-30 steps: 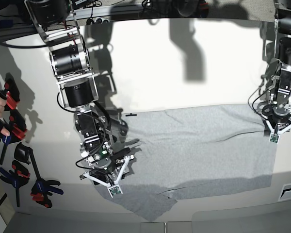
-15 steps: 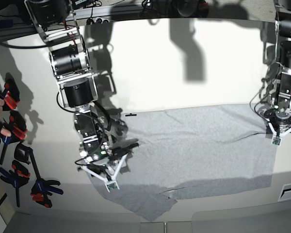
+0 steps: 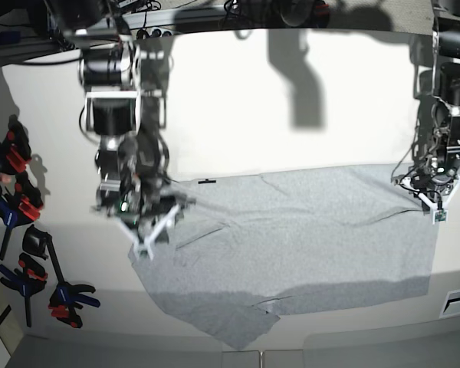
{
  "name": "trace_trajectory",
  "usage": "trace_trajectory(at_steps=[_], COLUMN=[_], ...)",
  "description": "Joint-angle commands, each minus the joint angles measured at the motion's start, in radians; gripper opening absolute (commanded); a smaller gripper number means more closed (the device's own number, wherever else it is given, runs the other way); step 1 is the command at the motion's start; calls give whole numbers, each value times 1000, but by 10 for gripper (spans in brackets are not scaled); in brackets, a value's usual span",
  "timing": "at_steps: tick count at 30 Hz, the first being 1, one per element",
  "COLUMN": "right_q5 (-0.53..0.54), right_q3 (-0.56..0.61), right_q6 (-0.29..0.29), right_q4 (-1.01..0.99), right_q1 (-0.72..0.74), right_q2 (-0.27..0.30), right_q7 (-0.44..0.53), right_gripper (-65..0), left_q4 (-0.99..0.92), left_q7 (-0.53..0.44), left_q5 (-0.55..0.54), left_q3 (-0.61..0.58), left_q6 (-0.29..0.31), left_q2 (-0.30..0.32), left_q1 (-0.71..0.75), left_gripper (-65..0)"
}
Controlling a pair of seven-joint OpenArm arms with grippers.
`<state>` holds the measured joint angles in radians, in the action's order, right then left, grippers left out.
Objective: Fold the T-shirt properly
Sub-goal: 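Pull the shirt edge back with both grippers, spreading the shirt flat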
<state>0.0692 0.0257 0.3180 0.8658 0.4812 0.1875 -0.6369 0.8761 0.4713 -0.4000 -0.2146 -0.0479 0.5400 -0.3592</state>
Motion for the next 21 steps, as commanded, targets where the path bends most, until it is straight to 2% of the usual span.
trace_trajectory(at_steps=[1,6,9,12,14,21], right_q5=[9,-18,-18,-17,-17,-17], right_q3=[-2,-2,-2,-2,-2,-57], right_q6=[6,3,3,3,3,2], right_q4=[15,30,103,200,264,435], right_q1=[8,-105,-179,-250,-290,-419], right_q2=[6,7,9,9,9,12], right_q7=[0,51,53,38,18,-22], right_gripper=[-368,-370,-389,-390,-390,-390], left_q4=[10,10,11,29,61,269], left_q7=[0,16,36,37,40,137], left_q5=[-2,-5,-58,-80,-80,-80], left_q3=[5,5,5,20,53,265], left_q6=[4,3,4,36,58,61], left_q2=[8,-12,-13,-13,-13,-13], left_q1=[-4,77,136,192,230,404], left_gripper=[-486,-486,-486,-486,-486,-486])
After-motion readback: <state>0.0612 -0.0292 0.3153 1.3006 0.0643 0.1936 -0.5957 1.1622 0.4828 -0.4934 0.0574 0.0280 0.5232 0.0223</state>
